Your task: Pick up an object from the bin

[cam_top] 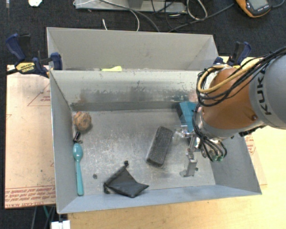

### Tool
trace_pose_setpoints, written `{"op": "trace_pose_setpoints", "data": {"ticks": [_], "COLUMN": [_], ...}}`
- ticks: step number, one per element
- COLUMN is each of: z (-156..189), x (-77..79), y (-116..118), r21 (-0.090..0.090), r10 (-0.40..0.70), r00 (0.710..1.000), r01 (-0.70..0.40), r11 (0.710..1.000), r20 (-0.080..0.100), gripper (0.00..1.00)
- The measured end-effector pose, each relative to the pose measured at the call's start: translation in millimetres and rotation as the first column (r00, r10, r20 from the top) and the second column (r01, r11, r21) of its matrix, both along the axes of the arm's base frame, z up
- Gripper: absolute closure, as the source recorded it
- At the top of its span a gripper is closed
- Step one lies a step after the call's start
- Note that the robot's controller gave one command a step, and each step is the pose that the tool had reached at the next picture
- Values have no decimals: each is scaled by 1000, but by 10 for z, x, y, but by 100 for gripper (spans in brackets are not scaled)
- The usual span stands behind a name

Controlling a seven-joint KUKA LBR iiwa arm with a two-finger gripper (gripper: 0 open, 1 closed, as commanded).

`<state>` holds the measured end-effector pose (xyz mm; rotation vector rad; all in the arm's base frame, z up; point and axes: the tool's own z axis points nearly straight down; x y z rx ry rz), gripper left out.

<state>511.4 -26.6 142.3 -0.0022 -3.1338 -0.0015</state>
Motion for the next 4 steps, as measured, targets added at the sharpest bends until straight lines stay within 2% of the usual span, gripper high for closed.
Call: {"op": "trace_pose_setpoints", "data": {"ticks": [1,2,3,4], "z": [43,-496,-482,-538], "x": [17,537,604,655], "y": [1,309,343,366], "r21": [-1,-3,1,0], "r10": [1,262,298,311], "r00": [1000,965,955,950], "r01": [-1,-262,-298,-311], "r11": [1000,965,955,950], "r20": [8,17,10,20], "gripper": [0,0,0,0]}}
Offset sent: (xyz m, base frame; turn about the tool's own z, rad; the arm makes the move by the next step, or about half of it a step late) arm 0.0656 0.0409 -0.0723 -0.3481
